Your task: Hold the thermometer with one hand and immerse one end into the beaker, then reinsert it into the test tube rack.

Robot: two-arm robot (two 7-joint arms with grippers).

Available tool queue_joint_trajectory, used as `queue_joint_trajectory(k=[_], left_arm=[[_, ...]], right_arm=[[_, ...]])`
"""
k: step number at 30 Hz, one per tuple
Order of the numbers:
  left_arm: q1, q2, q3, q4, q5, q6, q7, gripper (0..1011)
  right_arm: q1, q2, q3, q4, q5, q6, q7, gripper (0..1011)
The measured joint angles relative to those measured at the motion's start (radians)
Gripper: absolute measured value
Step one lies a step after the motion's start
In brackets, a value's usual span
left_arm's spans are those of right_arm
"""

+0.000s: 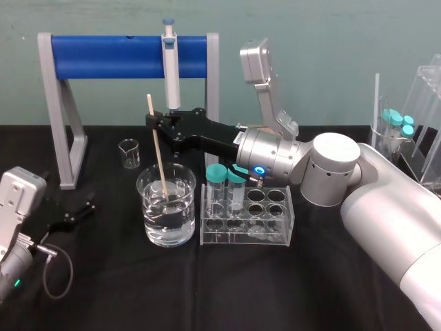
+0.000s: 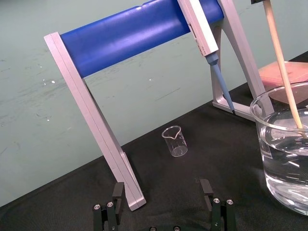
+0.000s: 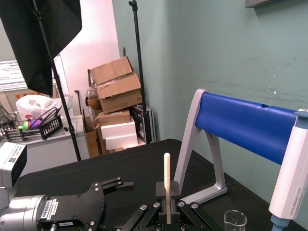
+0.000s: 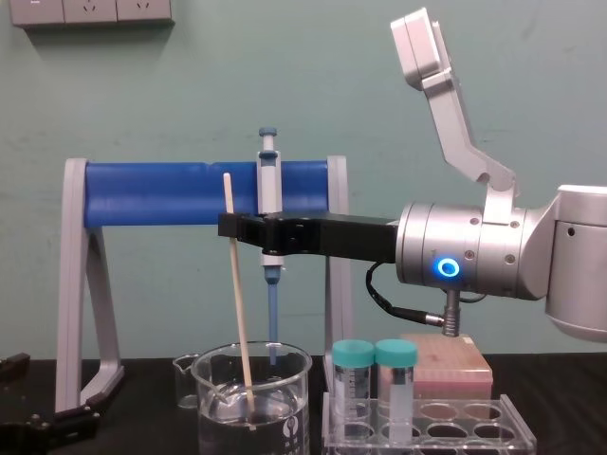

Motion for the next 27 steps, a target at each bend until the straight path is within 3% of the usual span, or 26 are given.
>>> queue_joint_trajectory(k=[27], left_arm=[[0.000, 0.000, 0.000, 0.000, 0.000, 0.000, 0.000, 1004]], right_arm=[[0.000, 0.000, 0.000, 0.000, 0.000, 0.000, 0.000, 46]])
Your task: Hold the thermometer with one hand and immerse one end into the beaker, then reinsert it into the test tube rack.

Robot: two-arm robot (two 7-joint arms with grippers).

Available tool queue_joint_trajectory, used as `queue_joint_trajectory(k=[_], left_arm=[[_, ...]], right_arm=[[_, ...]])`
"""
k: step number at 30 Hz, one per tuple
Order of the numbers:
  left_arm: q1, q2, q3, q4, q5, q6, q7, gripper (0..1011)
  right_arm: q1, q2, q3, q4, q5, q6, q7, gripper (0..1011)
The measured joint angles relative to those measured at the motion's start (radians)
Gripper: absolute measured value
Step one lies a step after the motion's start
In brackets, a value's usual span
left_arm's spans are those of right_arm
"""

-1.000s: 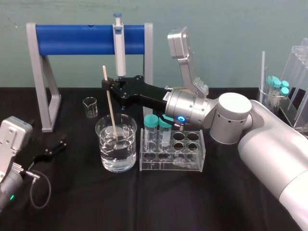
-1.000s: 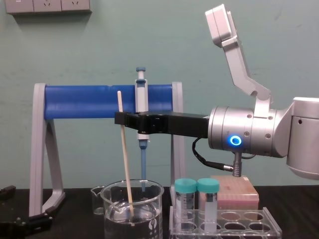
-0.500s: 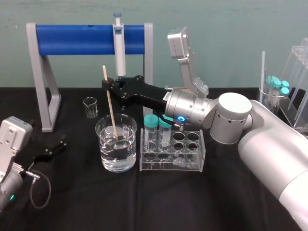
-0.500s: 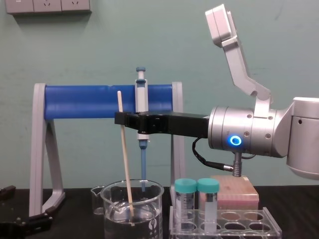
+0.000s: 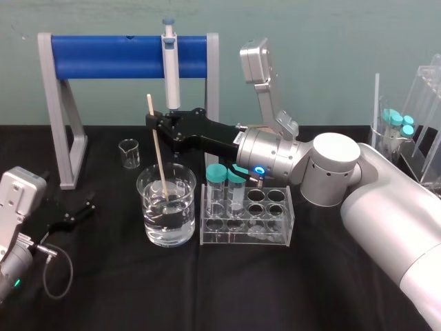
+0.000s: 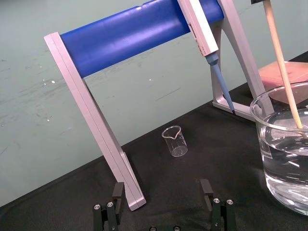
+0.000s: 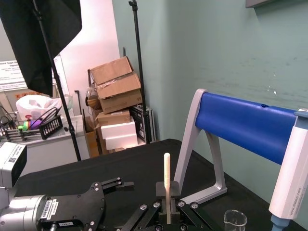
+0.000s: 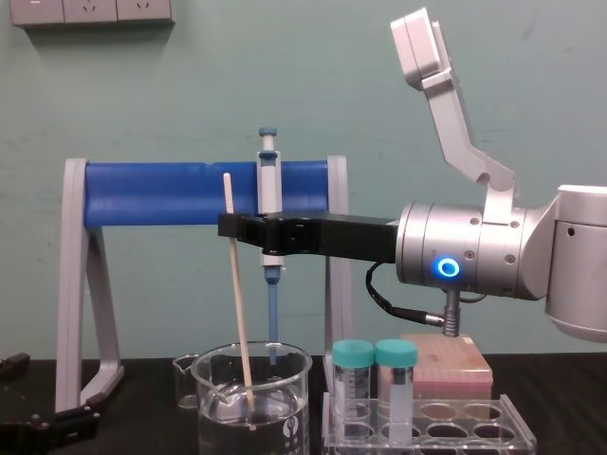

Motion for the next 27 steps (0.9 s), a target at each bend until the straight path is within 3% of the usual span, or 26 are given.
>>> queue_joint_trajectory(k=[27], left_arm=[[0.000, 0.000, 0.000, 0.000, 0.000, 0.000, 0.000, 1004]], right_arm=[[0.000, 0.000, 0.000, 0.000, 0.000, 0.000, 0.000, 46]])
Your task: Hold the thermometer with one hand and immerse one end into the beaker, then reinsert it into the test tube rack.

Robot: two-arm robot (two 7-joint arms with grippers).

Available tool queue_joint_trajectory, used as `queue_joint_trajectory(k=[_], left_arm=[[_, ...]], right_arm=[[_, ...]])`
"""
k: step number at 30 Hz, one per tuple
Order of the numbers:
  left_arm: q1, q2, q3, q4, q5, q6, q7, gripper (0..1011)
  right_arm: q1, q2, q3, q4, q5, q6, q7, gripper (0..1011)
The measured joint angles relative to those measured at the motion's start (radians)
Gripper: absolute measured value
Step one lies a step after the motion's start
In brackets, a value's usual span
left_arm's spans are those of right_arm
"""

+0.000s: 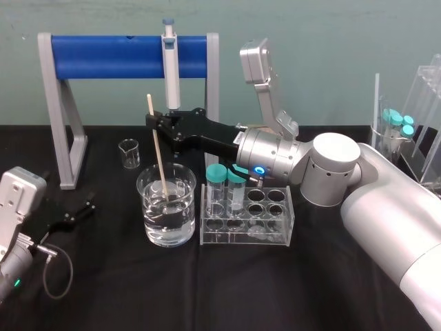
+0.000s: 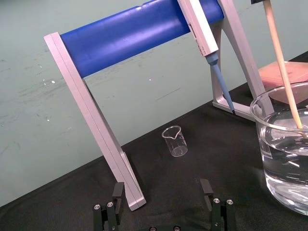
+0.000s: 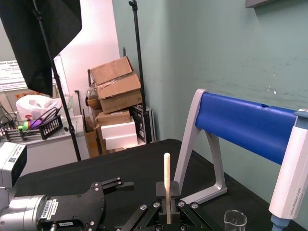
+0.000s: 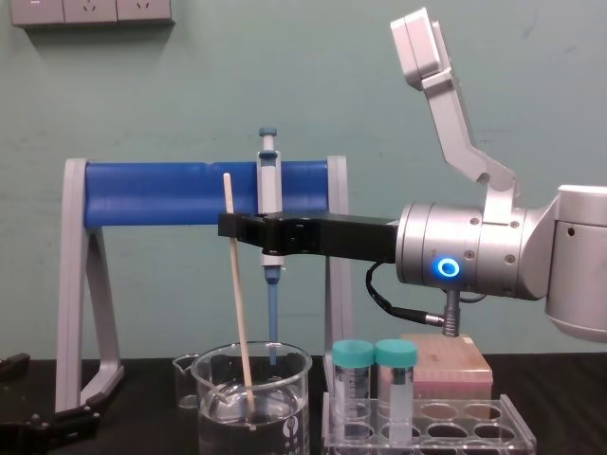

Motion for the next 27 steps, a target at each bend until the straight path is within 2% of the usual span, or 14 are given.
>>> queue_joint_trajectory(k=[27], left_arm=[[0.000, 0.000, 0.000, 0.000, 0.000, 0.000, 0.000, 1004]], right_arm=[[0.000, 0.000, 0.000, 0.000, 0.000, 0.000, 0.000, 46]])
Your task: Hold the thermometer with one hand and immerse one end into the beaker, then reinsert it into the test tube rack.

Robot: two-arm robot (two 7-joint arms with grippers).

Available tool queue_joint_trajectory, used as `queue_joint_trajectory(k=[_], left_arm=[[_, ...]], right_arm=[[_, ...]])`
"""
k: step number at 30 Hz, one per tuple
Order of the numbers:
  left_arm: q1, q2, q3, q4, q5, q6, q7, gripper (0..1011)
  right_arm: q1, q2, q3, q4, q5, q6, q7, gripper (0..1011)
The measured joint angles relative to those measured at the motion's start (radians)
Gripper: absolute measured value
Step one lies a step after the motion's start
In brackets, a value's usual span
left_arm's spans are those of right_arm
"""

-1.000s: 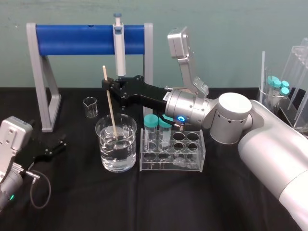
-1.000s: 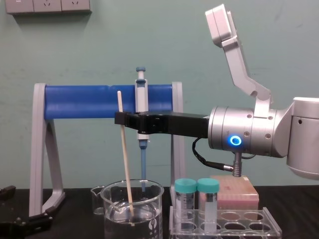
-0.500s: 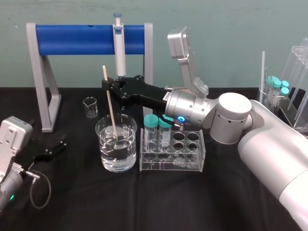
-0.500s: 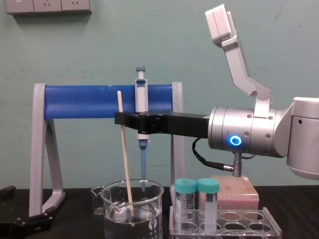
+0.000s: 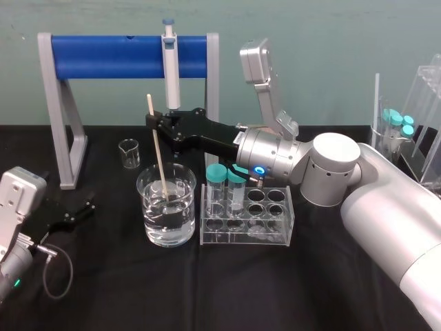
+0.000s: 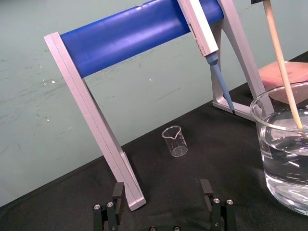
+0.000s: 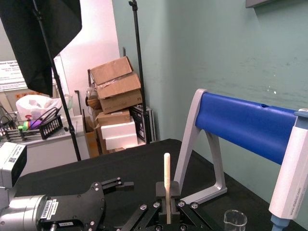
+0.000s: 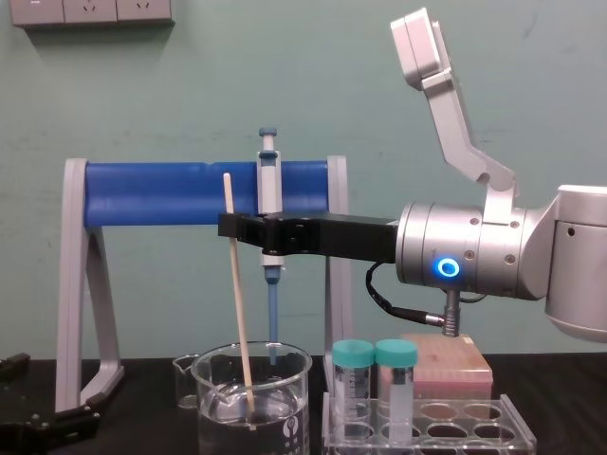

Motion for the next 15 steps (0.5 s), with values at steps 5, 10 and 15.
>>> queue_joint_trajectory(k=[5, 10, 15], left_arm=[[0.000, 0.000, 0.000, 0.000, 0.000, 0.000, 0.000, 1004], [0.000, 0.000, 0.000, 0.000, 0.000, 0.000, 0.000, 1004], [0.000, 0.000, 0.000, 0.000, 0.000, 0.000, 0.000, 1004]], right_arm=[[0.000, 0.000, 0.000, 0.000, 0.000, 0.000, 0.000, 46], [0.000, 0.000, 0.000, 0.000, 0.000, 0.000, 0.000, 46], [0.000, 0.000, 0.000, 0.000, 0.000, 0.000, 0.000, 46]])
